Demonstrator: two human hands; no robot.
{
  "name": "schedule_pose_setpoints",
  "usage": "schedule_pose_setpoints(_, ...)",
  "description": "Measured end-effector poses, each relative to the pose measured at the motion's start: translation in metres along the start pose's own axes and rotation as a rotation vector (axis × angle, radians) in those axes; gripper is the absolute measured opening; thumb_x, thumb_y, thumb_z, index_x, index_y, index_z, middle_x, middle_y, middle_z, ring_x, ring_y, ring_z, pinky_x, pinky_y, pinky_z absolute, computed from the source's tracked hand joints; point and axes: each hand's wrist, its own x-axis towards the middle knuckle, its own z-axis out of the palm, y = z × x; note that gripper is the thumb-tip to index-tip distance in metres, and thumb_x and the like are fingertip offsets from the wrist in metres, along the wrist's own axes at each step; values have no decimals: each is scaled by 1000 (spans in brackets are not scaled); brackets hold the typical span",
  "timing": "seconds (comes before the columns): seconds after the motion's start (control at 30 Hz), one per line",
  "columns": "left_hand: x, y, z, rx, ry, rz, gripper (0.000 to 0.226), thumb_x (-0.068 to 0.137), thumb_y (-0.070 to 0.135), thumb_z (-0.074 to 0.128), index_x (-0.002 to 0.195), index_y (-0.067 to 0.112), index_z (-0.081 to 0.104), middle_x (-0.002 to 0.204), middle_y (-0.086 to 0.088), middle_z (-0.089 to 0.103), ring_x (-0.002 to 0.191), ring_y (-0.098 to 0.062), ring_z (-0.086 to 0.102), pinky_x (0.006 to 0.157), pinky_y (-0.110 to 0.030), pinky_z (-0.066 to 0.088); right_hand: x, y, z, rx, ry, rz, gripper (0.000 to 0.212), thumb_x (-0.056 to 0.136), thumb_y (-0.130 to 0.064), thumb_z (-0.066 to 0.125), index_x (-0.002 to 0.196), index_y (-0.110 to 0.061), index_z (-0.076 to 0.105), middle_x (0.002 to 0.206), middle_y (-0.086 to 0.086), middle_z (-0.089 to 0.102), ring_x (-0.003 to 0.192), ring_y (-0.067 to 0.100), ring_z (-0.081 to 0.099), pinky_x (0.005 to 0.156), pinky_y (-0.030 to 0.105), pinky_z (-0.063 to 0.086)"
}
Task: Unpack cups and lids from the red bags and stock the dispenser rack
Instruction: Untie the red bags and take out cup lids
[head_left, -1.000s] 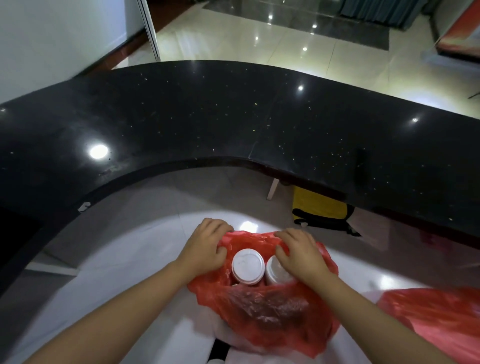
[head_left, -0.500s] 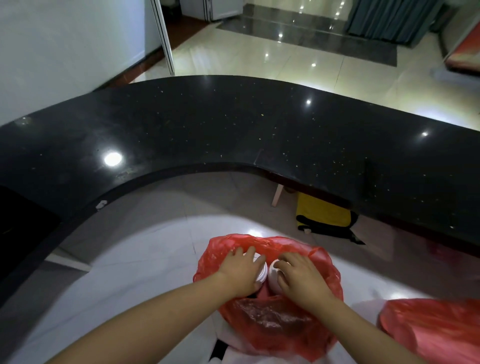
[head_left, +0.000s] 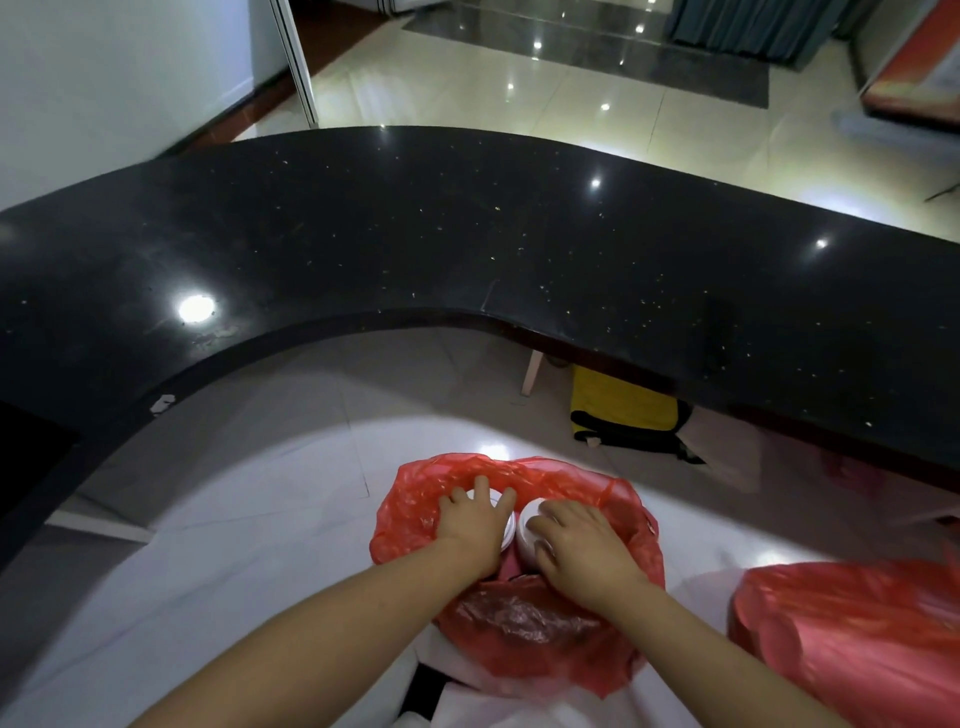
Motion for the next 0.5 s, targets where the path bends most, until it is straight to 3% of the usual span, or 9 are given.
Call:
schedule_pose_setpoints(0.23, 1, -3, 7, -62, 72, 5, 96, 83, 44, 70, 153, 33, 6, 152, -20, 17, 122, -46, 41, 105, -53, 34, 1, -2, 2, 8, 98, 26, 18, 81, -26, 65, 97, -22, 72, 105, -1, 67, 95, 26, 64, 81, 37, 49)
schedule_pose_setpoints(0.4, -8, -15, -9, -138, 149, 29, 94, 80, 53, 70, 152, 32, 14, 147, -17, 26, 120, -45, 47, 104, -53, 35, 5, 2, 2, 5, 28, 48, 24, 90, -31, 53, 107, -24, 69, 116, -4, 64, 107, 25, 59, 89, 37, 43)
schedule_pose_setpoints(0.5, -22, -23, -27, -209, 220, 81, 90, 75, 51, 70, 146, 33, 19, 140, -13, 33, 111, -42, 53, 91, -47, 41, 8, 3, -2, -7, -35, 77, 28, 99, -37, 44, 112, -27, 66, 122, -7, 60, 115, 20, 54, 96, 36, 36)
